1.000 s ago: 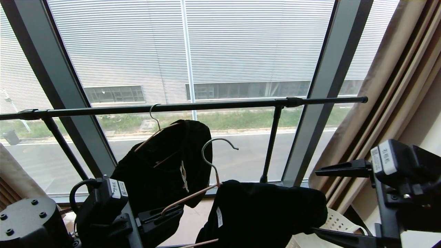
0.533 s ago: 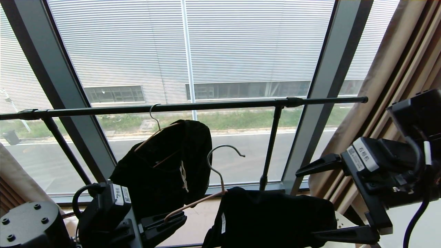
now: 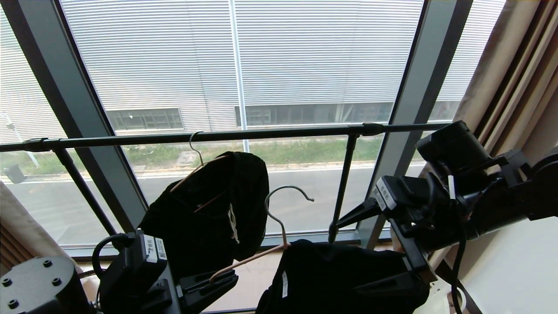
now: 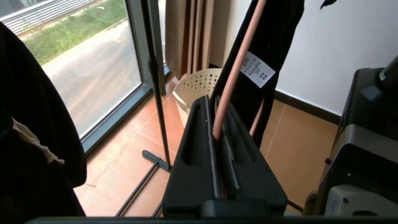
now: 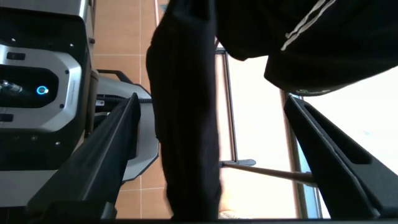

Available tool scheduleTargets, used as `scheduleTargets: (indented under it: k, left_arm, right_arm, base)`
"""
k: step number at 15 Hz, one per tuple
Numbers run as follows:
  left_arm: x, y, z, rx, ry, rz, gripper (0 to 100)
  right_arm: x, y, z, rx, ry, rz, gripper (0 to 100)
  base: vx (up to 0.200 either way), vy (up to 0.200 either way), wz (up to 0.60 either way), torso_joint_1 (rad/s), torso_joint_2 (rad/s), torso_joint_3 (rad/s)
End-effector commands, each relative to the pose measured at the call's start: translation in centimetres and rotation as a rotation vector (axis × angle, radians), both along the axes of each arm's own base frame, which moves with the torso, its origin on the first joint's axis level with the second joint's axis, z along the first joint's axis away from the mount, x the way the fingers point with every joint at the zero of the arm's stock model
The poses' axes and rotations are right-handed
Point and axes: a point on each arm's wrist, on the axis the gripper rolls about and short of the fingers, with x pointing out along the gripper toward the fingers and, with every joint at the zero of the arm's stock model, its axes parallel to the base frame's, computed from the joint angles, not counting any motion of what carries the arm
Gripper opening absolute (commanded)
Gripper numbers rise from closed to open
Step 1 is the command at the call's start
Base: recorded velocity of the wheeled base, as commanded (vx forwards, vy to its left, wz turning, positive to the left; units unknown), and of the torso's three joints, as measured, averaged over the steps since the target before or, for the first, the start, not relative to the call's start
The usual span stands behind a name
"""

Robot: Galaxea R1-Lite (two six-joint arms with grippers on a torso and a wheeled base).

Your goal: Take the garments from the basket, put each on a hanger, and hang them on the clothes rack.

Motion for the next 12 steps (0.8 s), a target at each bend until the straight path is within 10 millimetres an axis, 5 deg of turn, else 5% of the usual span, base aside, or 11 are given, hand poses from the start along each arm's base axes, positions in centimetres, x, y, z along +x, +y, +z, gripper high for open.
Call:
scheduleTargets:
  k: [1, 8, 9, 12]
  left_arm:
    - [-0.01, 0.0, 0.02, -0.001, -0.001, 0.0, 0]
    - [-0.01, -0.07, 0.28, -0.016, -0.022, -0.003, 0]
    - [-0.01, -0.1, 0.24, -0.014, -0.02, -0.004, 0]
    - [-0.05, -0.15, 0.25, -0.016, -0.02, -0.007, 0]
  right_arm:
    - [0.44, 0.67, -0.82, -0.015, 0.024, 0.013, 100]
    - [0.43, 1.16, -1.26, -0.022, 0.038, 0.022, 100]
    - [0.44, 1.17, -1.22, -0.021, 0.037, 0.022, 0]
    - [0.32, 1.1, -1.18, -0.022, 0.038, 0.022, 0]
  base:
    - [0.0, 0.0, 0.0, 0.0, 0.0, 0.0]
    - [0.0, 0.0, 0.0, 0.0, 0.0, 0.0]
    - [0.0, 0.0, 0.0, 0.0, 0.0, 0.0]
    - [0.0, 0.0, 0.0, 0.0, 0.0, 0.0]
